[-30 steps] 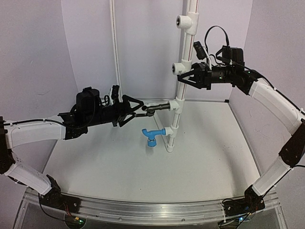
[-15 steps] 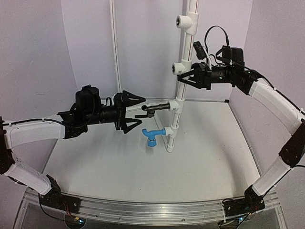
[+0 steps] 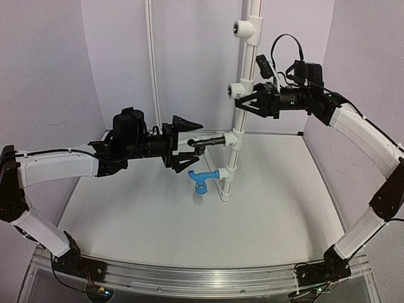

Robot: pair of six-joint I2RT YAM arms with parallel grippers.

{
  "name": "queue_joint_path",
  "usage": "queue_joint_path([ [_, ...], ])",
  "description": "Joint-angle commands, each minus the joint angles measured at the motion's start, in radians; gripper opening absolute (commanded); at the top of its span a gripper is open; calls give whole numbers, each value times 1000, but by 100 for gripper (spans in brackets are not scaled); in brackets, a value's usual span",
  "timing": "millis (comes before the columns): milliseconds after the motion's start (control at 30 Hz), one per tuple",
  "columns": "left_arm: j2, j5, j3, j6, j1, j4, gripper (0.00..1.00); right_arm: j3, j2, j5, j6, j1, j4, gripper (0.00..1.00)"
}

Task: Install the water faucets

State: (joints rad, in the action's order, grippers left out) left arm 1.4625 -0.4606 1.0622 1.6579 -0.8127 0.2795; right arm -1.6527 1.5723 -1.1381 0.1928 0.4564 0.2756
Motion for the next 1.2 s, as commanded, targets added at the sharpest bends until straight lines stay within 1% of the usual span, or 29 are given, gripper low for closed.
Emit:
queue_joint_path([
  [0, 57, 3, 49, 5, -5, 94, 95, 40, 2, 47, -36, -6, 171, 1],
  [100, 87, 6, 51, -27, -6, 145, 89, 41, 0, 50, -36, -6, 171, 1],
  [167, 96, 12, 54, -72, -9, 176, 83, 42, -2, 52, -35, -7, 171, 1],
  [267, 91, 26, 62, -161, -11, 173, 74, 46, -6, 52, -34, -6, 172, 1],
  [433, 82, 49, 37, -260, -11, 206, 64, 51, -7, 51, -33, -6, 171, 1],
  [567, 87, 38, 48, -400, -11, 174, 56, 50, -3, 49, -33, -6, 172, 1],
  [767, 87, 19, 73, -637, -11, 131, 54, 49, -4, 48, -33, -6, 172, 1],
  [900, 75, 11, 58, -796, -11, 160, 53, 49, -3, 49, -33, -7, 172, 1],
  [1033, 44, 1, 42, -1002, -11, 168, 56, 50, -3, 51, -33, -7, 172, 1],
  [1100, 27, -6, 51, -1134, -11, 130, 60, 51, -4, 51, -32, -6, 172, 0],
  [1167, 13, -14, 74, -1271, -12, 54, 62, 54, -6, 52, -32, -6, 172, 0],
])
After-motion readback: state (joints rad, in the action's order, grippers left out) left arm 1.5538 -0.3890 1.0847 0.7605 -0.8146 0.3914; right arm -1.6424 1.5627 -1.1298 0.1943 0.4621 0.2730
